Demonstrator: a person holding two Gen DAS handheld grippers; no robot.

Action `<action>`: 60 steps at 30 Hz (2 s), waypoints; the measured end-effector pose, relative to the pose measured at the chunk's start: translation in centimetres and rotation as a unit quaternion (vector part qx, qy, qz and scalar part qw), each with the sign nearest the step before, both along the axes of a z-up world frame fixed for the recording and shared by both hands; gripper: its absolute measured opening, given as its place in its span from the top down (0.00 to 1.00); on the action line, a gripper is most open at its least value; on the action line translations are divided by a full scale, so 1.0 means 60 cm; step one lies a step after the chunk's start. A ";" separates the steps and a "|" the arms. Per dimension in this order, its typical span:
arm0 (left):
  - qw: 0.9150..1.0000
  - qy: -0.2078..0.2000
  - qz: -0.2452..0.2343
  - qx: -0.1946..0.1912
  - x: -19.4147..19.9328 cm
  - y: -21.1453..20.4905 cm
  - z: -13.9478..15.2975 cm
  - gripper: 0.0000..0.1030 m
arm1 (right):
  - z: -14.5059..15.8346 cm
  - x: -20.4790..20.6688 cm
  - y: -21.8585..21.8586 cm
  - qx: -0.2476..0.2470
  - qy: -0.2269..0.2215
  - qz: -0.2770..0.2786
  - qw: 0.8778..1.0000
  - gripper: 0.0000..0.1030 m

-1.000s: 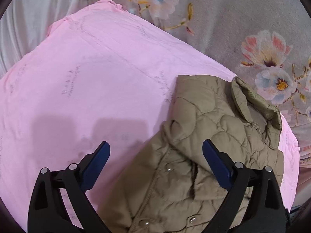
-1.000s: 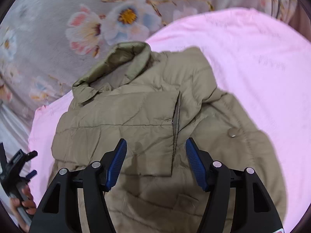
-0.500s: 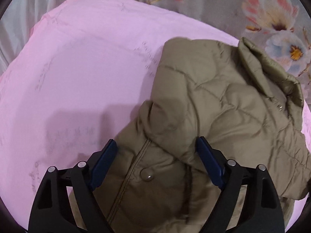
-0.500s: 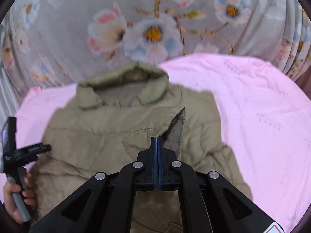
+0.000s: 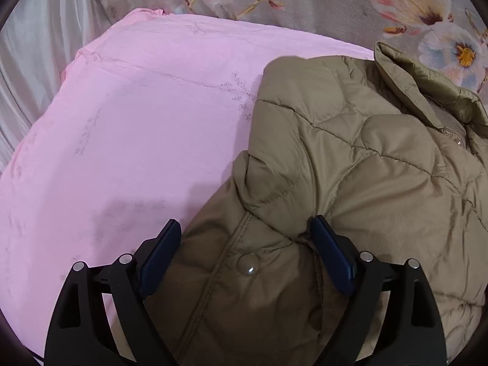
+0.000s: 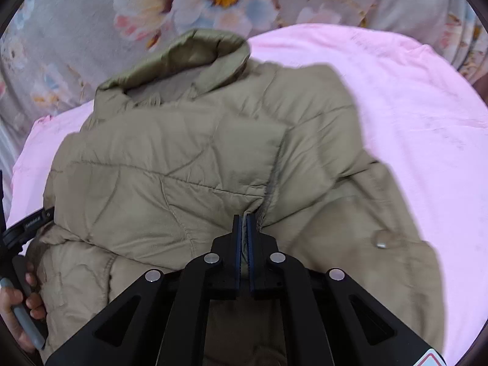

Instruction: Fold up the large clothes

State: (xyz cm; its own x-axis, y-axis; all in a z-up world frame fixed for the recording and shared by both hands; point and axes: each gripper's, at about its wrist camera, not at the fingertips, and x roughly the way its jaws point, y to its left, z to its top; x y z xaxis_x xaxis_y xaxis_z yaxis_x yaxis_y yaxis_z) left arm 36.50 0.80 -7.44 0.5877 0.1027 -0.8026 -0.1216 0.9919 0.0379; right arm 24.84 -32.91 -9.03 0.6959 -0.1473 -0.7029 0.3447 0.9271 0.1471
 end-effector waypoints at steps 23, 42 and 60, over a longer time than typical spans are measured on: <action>0.997 -0.049 -0.054 -0.001 0.000 -0.156 -0.012 0.06 | -0.030 0.084 0.089 -0.020 -0.020 0.056 0.998 0.80; 0.997 -0.044 -0.052 0.022 0.004 -0.166 -0.015 0.04 | -0.034 0.082 0.081 -0.002 -0.024 0.051 0.998 0.81; 0.982 0.026 -0.058 -0.178 0.196 -0.160 0.064 0.13 | 0.033 0.168 -0.129 0.249 -0.098 -0.017 0.963 0.57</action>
State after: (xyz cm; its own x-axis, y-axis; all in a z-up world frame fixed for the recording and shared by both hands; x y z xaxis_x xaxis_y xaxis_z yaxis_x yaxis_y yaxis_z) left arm 48.24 -8.81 -3.62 0.5355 -0.2550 -0.8051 -0.0150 0.9503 -0.3110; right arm 34.92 -40.65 -7.02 0.8237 0.1487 -0.5471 0.2939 0.7132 0.6363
